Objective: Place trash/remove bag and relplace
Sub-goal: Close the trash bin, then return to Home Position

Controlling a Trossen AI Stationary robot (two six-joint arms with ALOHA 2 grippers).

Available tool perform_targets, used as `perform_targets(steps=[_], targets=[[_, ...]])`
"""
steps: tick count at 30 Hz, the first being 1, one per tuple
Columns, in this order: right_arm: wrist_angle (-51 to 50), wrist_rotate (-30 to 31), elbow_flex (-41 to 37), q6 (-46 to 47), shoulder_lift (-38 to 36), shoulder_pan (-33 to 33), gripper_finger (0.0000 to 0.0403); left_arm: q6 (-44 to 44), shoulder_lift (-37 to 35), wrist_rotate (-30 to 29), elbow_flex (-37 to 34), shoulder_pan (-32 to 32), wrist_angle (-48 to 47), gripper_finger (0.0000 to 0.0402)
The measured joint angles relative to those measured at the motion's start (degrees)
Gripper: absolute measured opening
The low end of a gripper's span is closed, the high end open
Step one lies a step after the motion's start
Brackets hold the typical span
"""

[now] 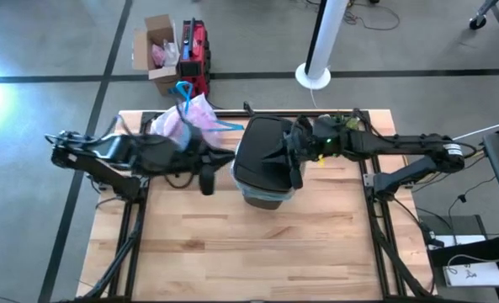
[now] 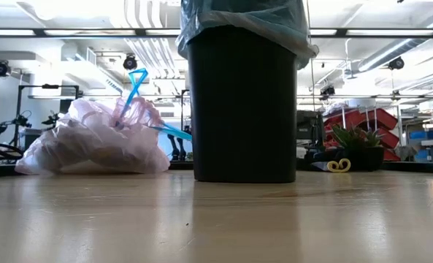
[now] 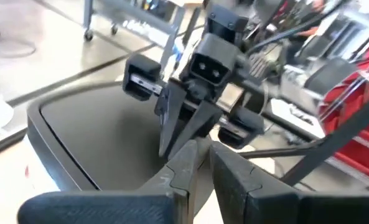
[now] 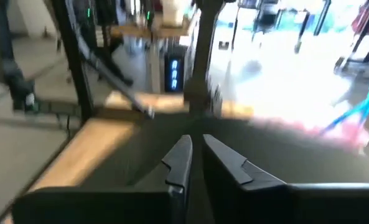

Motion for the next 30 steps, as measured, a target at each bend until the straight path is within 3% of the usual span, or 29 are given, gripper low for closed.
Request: perform_targets(steps=[5,12,19,24,30], targets=[[2.42,-0.07,6.33,-0.42,-3.48,-0.02,0.001,3.46,-4.12,-0.28,0.02,-0.64,-0.15,0.003],[-1.84,2.66,8.51,-0.6,-9.87,-0.02,0.0001,5.19,-8.34,-2.39,0.02,-0.6,-0.39,0.003],[-19.87,6.99,8.37,-1.56,-19.7,0.0,0.0,6.4,-10.63,-3.22,0.07,-0.57,-2.07,0.0029],[-24.31,9.74,8.18,5.8,-25.97,0.0,0.0,14.01,-10.78,-3.82,0.09,-0.56,-2.57,0.0029],[-27.38,11.75,7.72,8.55,-32.49,0.0,0.0,14.6,-9.51,-3.79,0.09,-0.56,-2.79,0.0028]])
